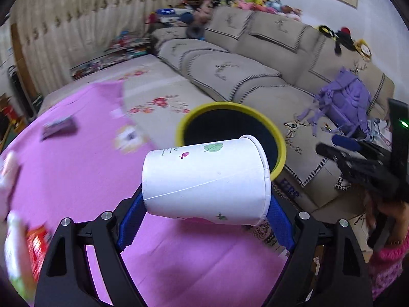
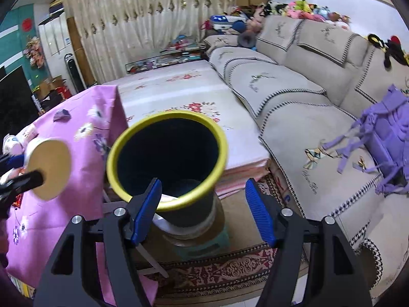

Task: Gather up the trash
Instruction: 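Carry the paper cup over the bin and open the left gripper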

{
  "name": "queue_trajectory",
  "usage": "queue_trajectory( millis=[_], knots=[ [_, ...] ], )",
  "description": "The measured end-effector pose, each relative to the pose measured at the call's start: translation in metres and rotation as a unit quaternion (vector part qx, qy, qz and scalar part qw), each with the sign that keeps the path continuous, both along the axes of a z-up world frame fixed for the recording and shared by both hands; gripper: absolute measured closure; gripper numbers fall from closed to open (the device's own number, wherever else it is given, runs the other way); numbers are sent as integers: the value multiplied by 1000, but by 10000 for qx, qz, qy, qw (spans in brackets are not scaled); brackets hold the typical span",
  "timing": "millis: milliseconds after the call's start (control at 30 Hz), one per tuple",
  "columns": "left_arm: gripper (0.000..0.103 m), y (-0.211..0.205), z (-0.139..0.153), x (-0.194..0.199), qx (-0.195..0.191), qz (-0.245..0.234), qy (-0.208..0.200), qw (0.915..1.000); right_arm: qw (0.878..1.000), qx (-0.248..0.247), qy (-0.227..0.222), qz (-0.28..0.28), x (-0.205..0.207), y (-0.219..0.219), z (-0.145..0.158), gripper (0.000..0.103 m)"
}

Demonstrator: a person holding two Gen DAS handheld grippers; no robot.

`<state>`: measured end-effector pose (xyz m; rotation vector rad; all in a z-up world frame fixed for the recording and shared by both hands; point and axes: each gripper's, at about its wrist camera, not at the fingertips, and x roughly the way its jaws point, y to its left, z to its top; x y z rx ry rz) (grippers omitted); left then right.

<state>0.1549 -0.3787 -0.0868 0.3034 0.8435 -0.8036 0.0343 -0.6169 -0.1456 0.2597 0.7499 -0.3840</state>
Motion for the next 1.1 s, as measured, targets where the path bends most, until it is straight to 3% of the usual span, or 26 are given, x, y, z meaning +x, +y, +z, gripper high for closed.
queue_trajectory(
  millis=[133, 367, 600, 800, 1100],
  knots=[
    [19, -54, -20, 22, 179, -111, 219, 9995, 9999, 23, 45, -139, -11, -13, -7, 39],
    [19, -114, -51, 53, 481, -141, 198, 9985, 9991, 139, 112, -377, -23, -33, -18, 39],
    [13, -137, -64, 73, 580, -45, 242, 9980, 9985, 257, 186, -435, -24, -34, -26, 38],
    [13, -95, -29, 58, 143, 65, 160, 9997, 9990, 262, 185, -322, -20, -20, -25, 38],
    [6, 44, 25, -3, -428, 633, -336, 9965, 9990, 299, 295, 167, 9, 24, -29, 36]
  ],
)
